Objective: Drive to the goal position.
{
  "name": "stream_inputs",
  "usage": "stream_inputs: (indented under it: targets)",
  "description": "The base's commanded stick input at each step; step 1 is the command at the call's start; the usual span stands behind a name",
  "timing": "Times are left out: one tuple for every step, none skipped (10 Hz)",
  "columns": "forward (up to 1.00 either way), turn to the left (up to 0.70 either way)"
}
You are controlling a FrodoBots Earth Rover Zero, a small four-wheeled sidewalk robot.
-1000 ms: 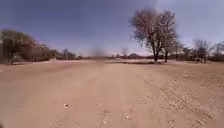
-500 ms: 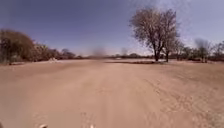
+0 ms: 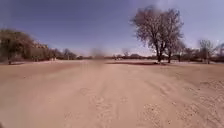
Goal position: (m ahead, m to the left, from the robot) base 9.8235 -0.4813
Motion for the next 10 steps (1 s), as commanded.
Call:
stream_inputs:
  targets:
    - [1.0, 0.0]
    - [1.0, 0.0]
    - [1.0, 0.0]
    - [1.0, 0.0]
    - [1.0, 0.0]
    - [1.0, 0.0]
    - [1.0, 0.0]
    - [1.0, 0.0]
    - [1.0, 0.0]
    - [1.0, 0.0]
